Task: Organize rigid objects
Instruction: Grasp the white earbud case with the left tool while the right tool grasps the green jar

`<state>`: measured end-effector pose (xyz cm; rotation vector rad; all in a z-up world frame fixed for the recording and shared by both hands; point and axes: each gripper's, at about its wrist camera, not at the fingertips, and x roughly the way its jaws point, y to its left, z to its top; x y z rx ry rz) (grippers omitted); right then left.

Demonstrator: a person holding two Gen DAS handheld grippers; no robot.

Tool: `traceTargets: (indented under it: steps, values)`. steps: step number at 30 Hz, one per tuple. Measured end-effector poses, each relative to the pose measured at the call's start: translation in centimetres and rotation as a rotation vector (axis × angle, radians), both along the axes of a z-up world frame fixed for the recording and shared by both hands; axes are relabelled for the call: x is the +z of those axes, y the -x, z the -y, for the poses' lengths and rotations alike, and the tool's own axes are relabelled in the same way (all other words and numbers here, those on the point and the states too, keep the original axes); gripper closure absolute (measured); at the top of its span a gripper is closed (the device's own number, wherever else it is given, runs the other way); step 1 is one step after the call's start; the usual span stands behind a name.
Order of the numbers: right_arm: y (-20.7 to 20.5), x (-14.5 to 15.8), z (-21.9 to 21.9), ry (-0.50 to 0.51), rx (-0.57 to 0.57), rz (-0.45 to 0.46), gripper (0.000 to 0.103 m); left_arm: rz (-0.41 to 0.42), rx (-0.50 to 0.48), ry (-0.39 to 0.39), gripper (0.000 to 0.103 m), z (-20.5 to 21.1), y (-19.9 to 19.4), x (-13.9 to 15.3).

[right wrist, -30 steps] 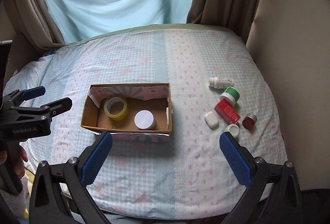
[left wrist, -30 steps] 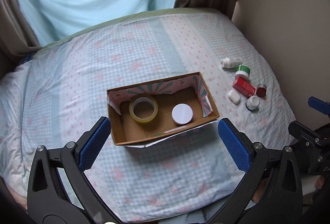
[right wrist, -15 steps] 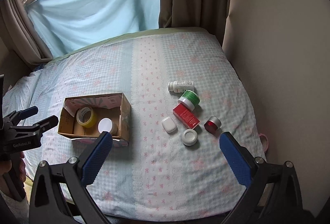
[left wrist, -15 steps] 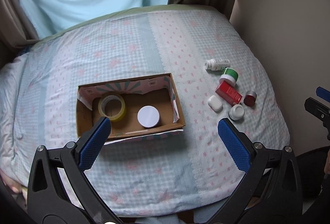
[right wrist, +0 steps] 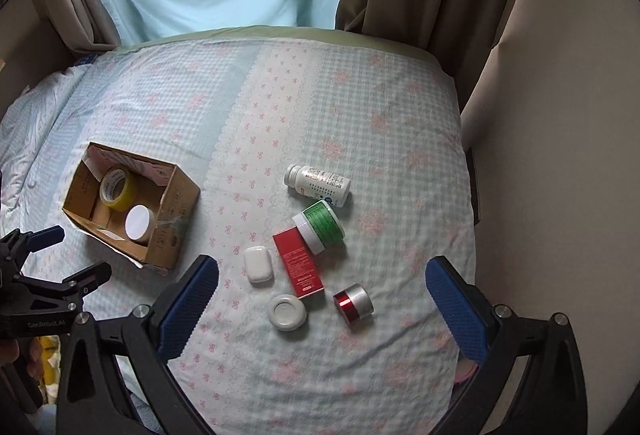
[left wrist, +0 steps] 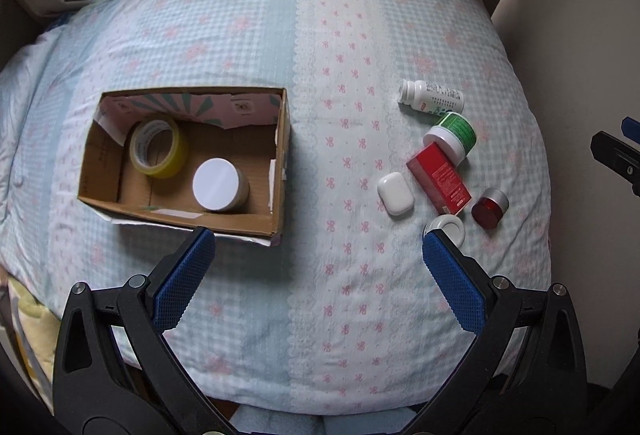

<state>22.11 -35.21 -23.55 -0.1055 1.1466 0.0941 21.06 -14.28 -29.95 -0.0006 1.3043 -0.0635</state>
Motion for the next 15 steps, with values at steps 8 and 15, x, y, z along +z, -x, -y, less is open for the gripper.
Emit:
traceTargets:
  steps: [8,15]
  values:
    - [-4.6,-7.8,0.6,0.056,0.111,-0.090,0.000,-0.129,0.066,0.065,0.001,4.1,-2.6,-9.9]
    - [-7.8,-14.5,-0.2,0.074,0.188,-0.190,0.004,-0.211,0.134,0.116,0.002,6.4,-4.0,-16.5]
